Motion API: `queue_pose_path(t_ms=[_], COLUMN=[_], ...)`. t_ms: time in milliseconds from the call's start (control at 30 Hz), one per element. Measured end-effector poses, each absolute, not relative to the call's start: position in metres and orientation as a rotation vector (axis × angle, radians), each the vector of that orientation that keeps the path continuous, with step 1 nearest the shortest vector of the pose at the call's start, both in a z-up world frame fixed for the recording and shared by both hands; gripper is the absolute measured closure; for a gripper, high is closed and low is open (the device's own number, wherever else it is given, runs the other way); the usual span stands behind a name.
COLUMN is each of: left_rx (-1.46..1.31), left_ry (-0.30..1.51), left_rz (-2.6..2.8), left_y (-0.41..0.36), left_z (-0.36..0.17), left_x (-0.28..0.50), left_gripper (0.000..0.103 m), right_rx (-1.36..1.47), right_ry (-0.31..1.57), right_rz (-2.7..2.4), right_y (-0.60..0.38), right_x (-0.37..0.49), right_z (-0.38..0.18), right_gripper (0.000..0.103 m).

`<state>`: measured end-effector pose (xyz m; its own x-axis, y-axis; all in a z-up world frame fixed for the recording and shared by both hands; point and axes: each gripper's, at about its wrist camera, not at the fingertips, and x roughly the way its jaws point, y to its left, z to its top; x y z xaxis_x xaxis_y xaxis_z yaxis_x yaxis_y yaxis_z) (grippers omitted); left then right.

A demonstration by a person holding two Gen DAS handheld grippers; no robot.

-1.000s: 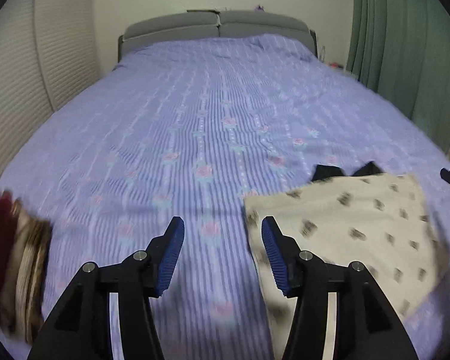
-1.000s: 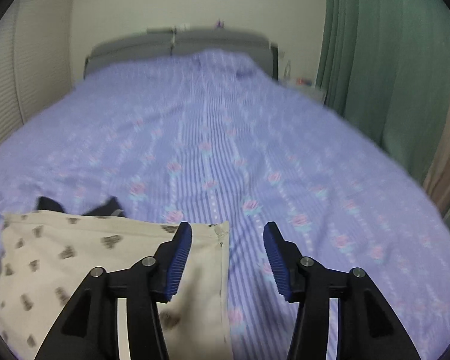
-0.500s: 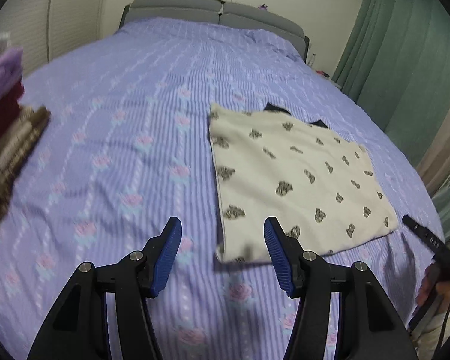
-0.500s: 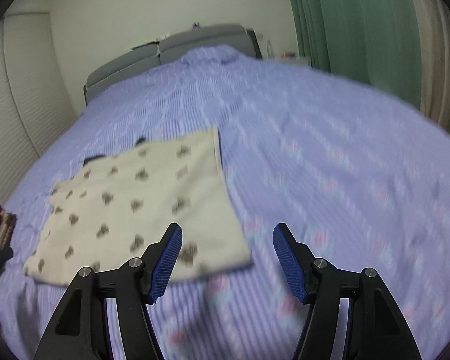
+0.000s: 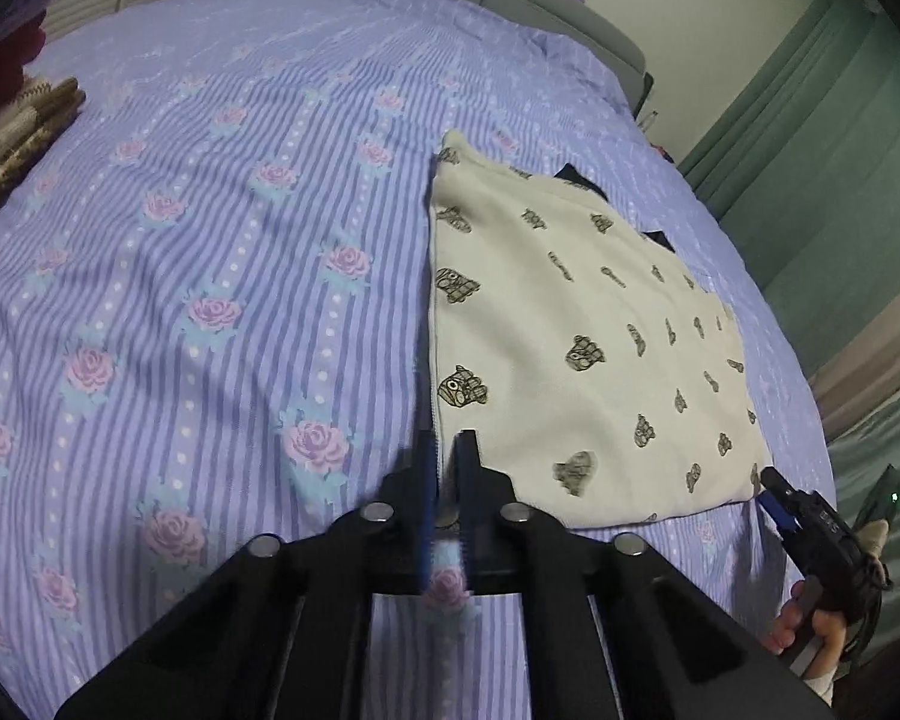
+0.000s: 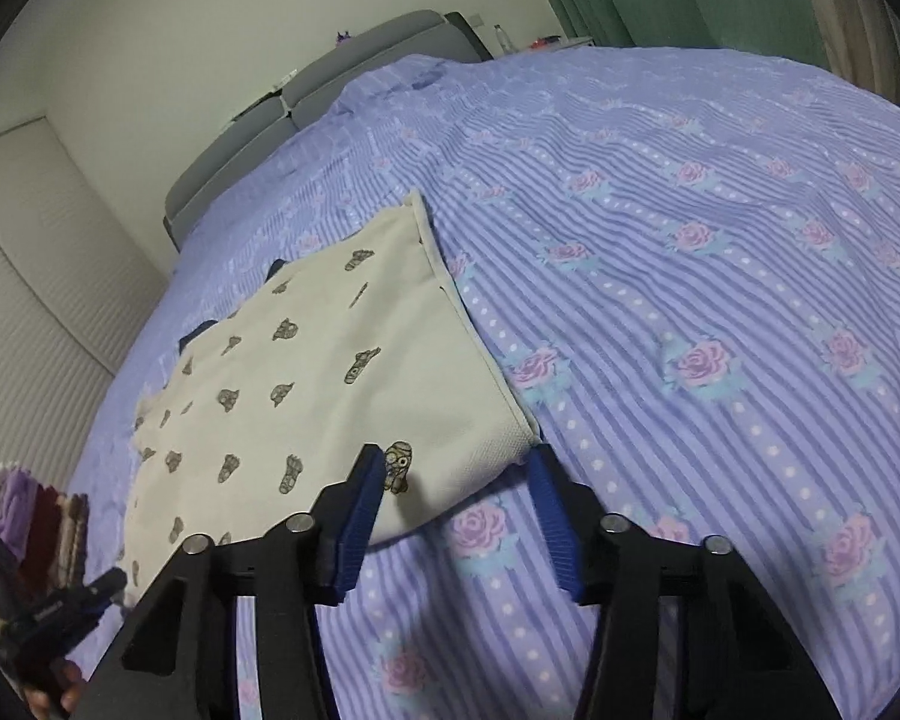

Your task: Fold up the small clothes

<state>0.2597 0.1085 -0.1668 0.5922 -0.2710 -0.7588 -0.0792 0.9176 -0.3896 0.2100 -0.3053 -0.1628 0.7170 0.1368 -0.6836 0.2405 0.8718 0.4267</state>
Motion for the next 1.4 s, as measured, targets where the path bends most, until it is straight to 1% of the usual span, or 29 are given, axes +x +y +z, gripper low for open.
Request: queue_pose_path(t_ms=[33,67,167,300,367,400,433,467,500,533,567,700,900,1167,1300,1400], left_rx=[-0.395,-0.388,-0.353,-0.265,-0.263,-0.271,-0.269,-0.256,-0.246,-0.234,-0.217,-0.173,-0.283,-0.403,-0.509,-0.549], left_ry=[0.924,0.91,0.881,0.9,0.915,0.917,0.916,0.914,0.901,0.89,0.886,0.871,0.94,1.017,1.015,1.01], left_rz=[-0.114,-0.121,-0.128,-0.098,-0.096,-0.092,-0.088,-0.077,-0.078,-0.084,-0.089,-0.199,-0.42,-0.572,-0.654,-0.672], left_y=[0.107,0.106,0.103,0.097,0.098,0.1,0.101,0.104,0.106,0.107,0.109,0.118,0.133,0.141,0.147,0.145], left_z=[-0.163,-0.159,-0.15,-0.163,-0.166,-0.166,-0.166,-0.165,-0.163,-0.161,-0.158,-0.149,-0.156,-0.185,-0.195,-0.197], left_x=[0.257,0.253,0.244,0.248,0.248,0.247,0.246,0.245,0.241,0.239,0.237,0.243,0.278,0.315,0.334,0.349], left_gripper=[0.097,0.097,0.097,0.097,0.096,0.089,0.071,0.061,0.051,0.05,0.049,0.047,0.047,0.045,0.041,0.04], right_rx=[0.526,0.534,0.523,0.44,0.444,0.434,0.419,0.398,0.372,0.345,0.318,0.244,0.279,0.218,0.186,0.18], right_ry=[0.779,0.775,0.766,0.769,0.789,0.802,0.811,0.816,0.816,0.808,0.796,0.778,0.781,0.823,0.832,0.837], right_rz=[-0.066,-0.071,-0.098,-0.194,-0.188,-0.192,-0.199,-0.2,-0.2,-0.197,-0.19,-0.144,-0.043,0.029,0.074,0.103], right_y=[-0.306,-0.307,-0.311,-0.315,-0.317,-0.316,-0.315,-0.313,-0.309,-0.305,-0.3,-0.281,-0.249,-0.196,-0.176,-0.165], right_x=[0.21,0.209,0.203,0.197,0.197,0.196,0.195,0.193,0.19,0.187,0.184,0.174,0.175,0.197,0.207,0.215], right_z=[-0.164,-0.164,-0.158,-0.155,-0.157,-0.156,-0.155,-0.152,-0.149,-0.145,-0.14,-0.122,-0.106,-0.112,-0.114,-0.116], right_gripper=[0.076,0.095,0.098,0.099,0.098,0.097,0.092,0.079,0.072,0.062,0.06,0.06,0.06,0.06,0.06,0.06])
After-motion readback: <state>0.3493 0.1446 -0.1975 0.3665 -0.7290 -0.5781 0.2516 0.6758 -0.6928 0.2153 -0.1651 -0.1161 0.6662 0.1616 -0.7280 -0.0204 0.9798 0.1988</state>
